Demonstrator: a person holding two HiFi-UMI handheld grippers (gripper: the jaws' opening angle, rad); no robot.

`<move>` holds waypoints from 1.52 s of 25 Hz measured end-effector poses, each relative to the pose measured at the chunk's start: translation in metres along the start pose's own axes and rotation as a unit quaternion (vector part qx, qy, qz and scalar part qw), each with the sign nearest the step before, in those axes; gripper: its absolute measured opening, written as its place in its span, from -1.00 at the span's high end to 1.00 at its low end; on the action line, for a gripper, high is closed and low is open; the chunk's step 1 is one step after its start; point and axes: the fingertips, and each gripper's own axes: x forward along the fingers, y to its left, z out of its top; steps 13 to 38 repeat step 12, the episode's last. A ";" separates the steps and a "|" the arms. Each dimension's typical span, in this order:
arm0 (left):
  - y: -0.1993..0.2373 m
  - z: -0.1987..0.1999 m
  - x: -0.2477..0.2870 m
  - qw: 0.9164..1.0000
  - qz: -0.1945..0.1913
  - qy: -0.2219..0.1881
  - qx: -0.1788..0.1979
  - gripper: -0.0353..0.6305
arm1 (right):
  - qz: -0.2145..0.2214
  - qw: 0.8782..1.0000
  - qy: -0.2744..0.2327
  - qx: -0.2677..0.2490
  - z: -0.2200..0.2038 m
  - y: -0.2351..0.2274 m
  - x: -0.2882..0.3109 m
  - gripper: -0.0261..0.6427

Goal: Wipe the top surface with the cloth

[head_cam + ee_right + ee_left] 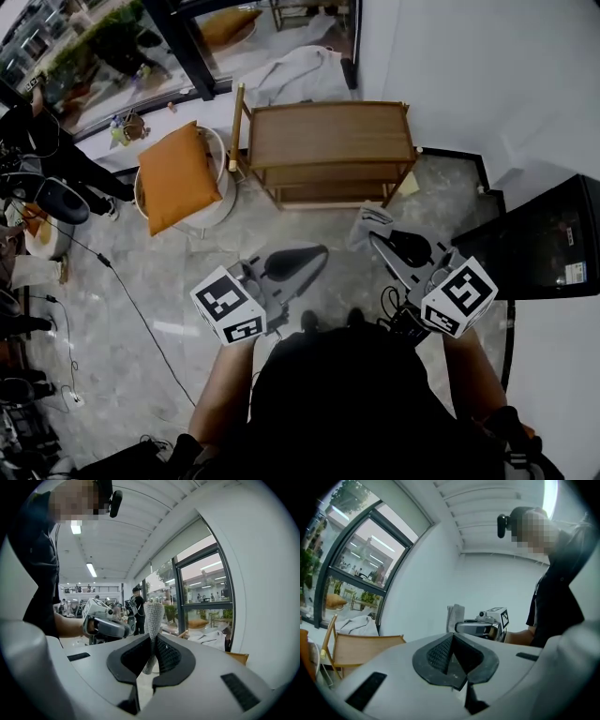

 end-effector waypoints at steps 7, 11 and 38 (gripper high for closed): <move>0.004 -0.004 -0.035 1.000 0.012 0.005 -0.001 0.86 | 0.011 1.000 -0.011 -0.014 0.014 0.022 0.017 0.82; 0.004 0.001 -0.046 1.000 0.013 0.001 -0.005 0.86 | 0.021 1.000 -0.009 -0.001 0.016 0.034 0.024 0.82; 0.004 0.002 -0.050 1.000 0.013 0.001 -0.009 0.86 | 0.022 1.000 -0.007 0.003 0.017 0.038 0.026 0.82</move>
